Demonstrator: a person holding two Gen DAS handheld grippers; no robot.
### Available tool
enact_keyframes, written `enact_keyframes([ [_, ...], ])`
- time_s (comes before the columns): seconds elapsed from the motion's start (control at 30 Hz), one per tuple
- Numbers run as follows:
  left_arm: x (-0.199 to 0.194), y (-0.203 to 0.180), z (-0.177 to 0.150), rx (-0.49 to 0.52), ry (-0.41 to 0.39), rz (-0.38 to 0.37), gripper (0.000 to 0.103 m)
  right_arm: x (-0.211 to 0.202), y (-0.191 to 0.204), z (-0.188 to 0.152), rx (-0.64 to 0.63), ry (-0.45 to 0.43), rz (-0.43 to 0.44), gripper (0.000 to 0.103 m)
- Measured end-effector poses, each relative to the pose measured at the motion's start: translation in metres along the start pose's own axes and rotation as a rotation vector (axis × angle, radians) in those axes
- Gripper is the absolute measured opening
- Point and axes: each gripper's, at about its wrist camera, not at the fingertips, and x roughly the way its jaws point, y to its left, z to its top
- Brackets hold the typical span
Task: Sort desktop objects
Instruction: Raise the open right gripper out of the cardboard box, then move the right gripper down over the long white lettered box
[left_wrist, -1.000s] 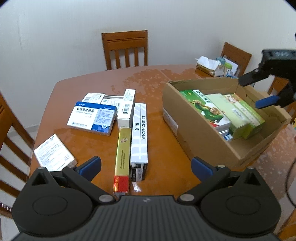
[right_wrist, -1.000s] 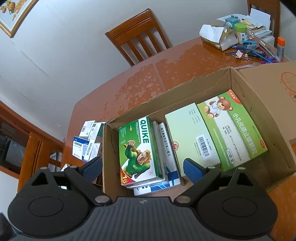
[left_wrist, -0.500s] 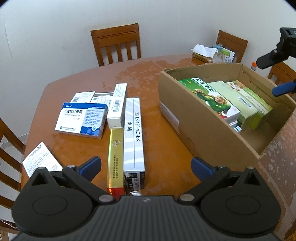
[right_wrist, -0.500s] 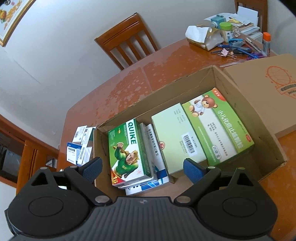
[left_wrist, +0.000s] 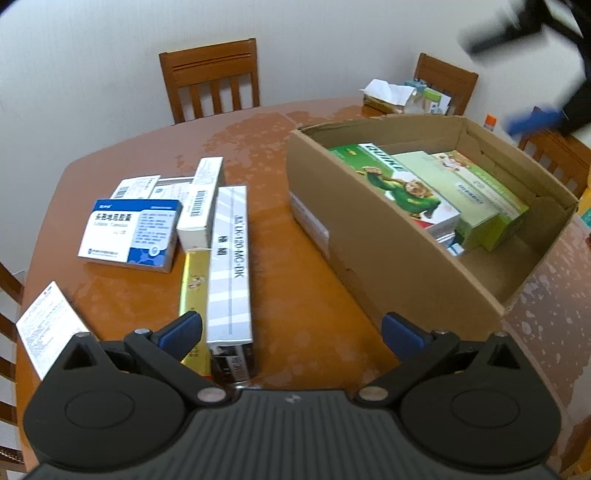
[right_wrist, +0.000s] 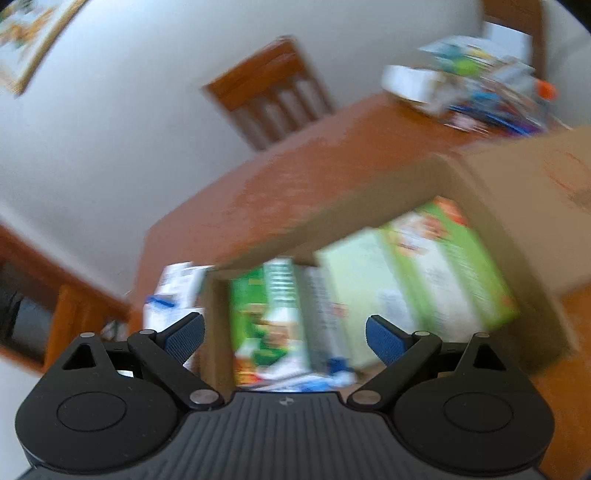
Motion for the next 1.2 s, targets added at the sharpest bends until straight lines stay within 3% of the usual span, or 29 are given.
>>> enact_keyframes([
  [0.13,0.001,-0.001,-0.002,0.015,-0.014,-0.001,0.103,0.025,0.064,0.004,-0.151,0.059,0.132,0.097],
  [0.27,0.001,0.004,-0.006,0.013,-0.027,-0.027,0.103,0.064,0.117,-0.005,-0.261,0.162,0.167,0.097],
  [0.53,0.002,0.012,-0.014,0.014,-0.045,-0.077,0.103,0.124,0.143,-0.022,-0.193,0.363,0.215,0.097],
  [0.9,0.003,0.021,-0.025,0.033,-0.048,-0.12,0.103,0.157,0.133,-0.047,-0.137,0.451,0.074,0.097],
  [1.13,0.003,0.023,-0.025,0.035,-0.054,-0.129,0.103,0.168,0.139,-0.055,-0.199,0.449,0.018,0.097],
  [1.2,0.004,0.023,-0.025,0.038,-0.054,-0.128,0.103,0.171,0.141,-0.055,-0.22,0.442,0.011,0.091],
])
